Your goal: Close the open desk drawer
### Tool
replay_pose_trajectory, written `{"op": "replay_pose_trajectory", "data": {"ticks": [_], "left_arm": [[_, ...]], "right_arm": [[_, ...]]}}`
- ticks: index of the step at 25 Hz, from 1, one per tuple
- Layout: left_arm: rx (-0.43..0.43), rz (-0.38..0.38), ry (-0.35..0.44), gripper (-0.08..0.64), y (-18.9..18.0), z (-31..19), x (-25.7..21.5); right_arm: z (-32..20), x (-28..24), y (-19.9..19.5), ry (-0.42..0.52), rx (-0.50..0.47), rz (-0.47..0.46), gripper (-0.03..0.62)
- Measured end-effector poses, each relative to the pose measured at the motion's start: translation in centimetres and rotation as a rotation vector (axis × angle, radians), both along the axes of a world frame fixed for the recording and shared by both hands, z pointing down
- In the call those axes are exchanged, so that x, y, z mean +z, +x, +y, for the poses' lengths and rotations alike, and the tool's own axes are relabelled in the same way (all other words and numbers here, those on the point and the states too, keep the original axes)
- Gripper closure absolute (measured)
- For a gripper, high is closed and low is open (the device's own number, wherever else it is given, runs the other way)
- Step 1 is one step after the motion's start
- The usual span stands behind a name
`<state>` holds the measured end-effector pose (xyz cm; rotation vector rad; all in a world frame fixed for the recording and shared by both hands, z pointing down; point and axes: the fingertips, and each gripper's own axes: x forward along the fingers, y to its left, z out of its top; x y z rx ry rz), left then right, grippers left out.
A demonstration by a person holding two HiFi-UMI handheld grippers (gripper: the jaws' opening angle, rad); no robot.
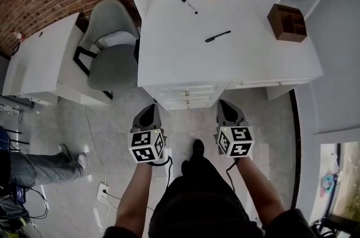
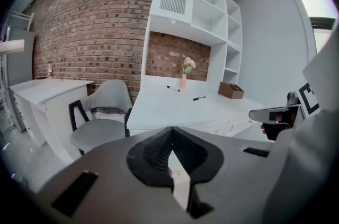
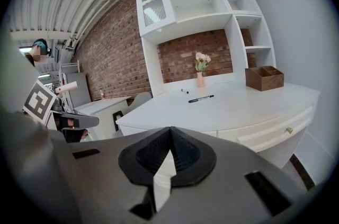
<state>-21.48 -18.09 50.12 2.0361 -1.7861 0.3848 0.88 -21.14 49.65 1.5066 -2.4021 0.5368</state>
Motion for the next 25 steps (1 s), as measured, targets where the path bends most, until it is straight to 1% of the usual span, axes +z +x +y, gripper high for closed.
{"op": "replay_pose_trajectory", "data": {"ticks": [5, 12, 16, 21, 25], "left_arm": [[0.024, -0.017, 0.059, 0.551, 0.3, 2.8, -2.5], [0.039, -0.019, 0.133, 0.551, 0.6, 6.7, -5.4], [0.045, -0.01, 0.156, 0.551, 0.5, 8.7, -6.5], [0.051, -0.011, 0.171, 0.551, 0.6, 10.9, -7.2], [0.057, -0.02, 0.185, 0.551, 0.7, 12.2, -7.8]], "right_arm": [[2.9, -2.5, -0.4, 0.057, -0.007, -0.023, 0.588], [6.9, -5.5, 0.2, 0.129, 0.01, -0.048, 0.588], [8.8, -7.1, 0.3, 0.163, 0.022, -0.052, 0.588], [11.2, -8.5, 0.1, 0.215, 0.001, -0.048, 0.588], [12.6, -8.7, 0.1, 0.22, 0.002, -0.058, 0.588]]}}
